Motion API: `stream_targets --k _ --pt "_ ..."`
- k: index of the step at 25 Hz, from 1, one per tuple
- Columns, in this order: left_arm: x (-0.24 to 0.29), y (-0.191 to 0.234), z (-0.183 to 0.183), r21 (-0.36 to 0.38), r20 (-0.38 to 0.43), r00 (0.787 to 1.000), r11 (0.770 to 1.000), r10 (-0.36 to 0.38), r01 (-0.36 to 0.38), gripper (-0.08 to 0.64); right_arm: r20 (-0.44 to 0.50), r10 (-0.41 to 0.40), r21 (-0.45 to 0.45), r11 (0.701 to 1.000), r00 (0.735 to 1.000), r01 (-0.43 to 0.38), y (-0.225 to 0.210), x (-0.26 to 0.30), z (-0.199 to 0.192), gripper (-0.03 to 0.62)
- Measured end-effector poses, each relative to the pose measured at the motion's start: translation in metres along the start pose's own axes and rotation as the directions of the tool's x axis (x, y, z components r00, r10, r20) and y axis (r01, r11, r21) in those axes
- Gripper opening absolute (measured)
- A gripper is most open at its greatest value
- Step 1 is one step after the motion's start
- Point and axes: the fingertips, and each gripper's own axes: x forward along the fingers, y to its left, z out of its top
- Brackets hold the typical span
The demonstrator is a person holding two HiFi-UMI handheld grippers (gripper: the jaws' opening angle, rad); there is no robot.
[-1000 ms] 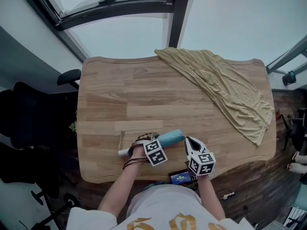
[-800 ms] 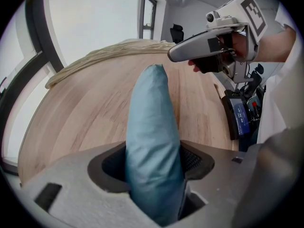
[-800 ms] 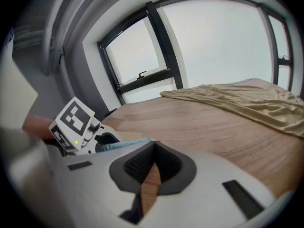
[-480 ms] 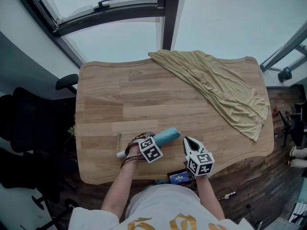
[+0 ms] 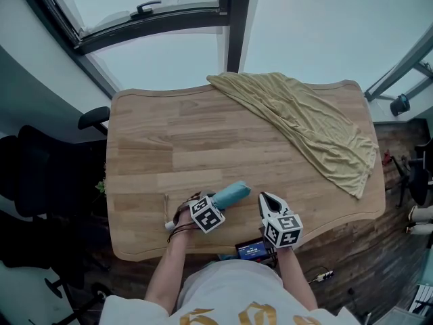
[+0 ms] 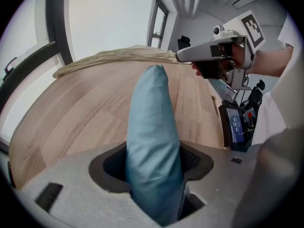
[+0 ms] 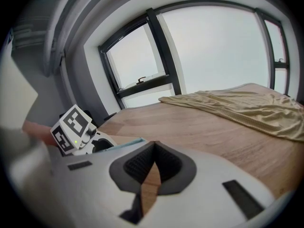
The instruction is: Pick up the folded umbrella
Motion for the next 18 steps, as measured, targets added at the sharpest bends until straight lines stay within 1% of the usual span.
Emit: stream_targets --k 3,6,10,15,18 --pt "-0.007 0.003 0.006 -0.025 0.030 1.000 1.000 0.002 -0.001 0.288 0.004 0.007 -0.010 1.000 1.000 -0.007 0.004 0.002 0.003 0.009" --pt "-0.018 0.004 0.017 -0.064 0.090 0.996 0.998 -0.006 0.012 0.288 0.004 0.013 -0.021 1.000 1.000 -0.013 0.007 0.002 0.004 0.009" --pt "-0.031 0.008 0.029 -0.089 0.144 0.990 0.996 0.012 0.001 0.288 0.007 0.018 -0.026 1.000 1.000 -0.018 0.010 0.001 0.004 0.009" --pt "-0.042 0.009 0.041 -0.125 0.224 0.975 0.992 0.006 0.023 0.288 0.014 0.029 -0.047 0.998 0.999 -0.028 0.012 0.001 0.008 0.009" --pt "-0.046 0.015 0.044 -0.135 0.258 0.966 0.991 0.033 0.002 0.288 0.026 0.033 -0.057 0.998 0.999 -0.031 0.015 0.000 0.014 0.009"
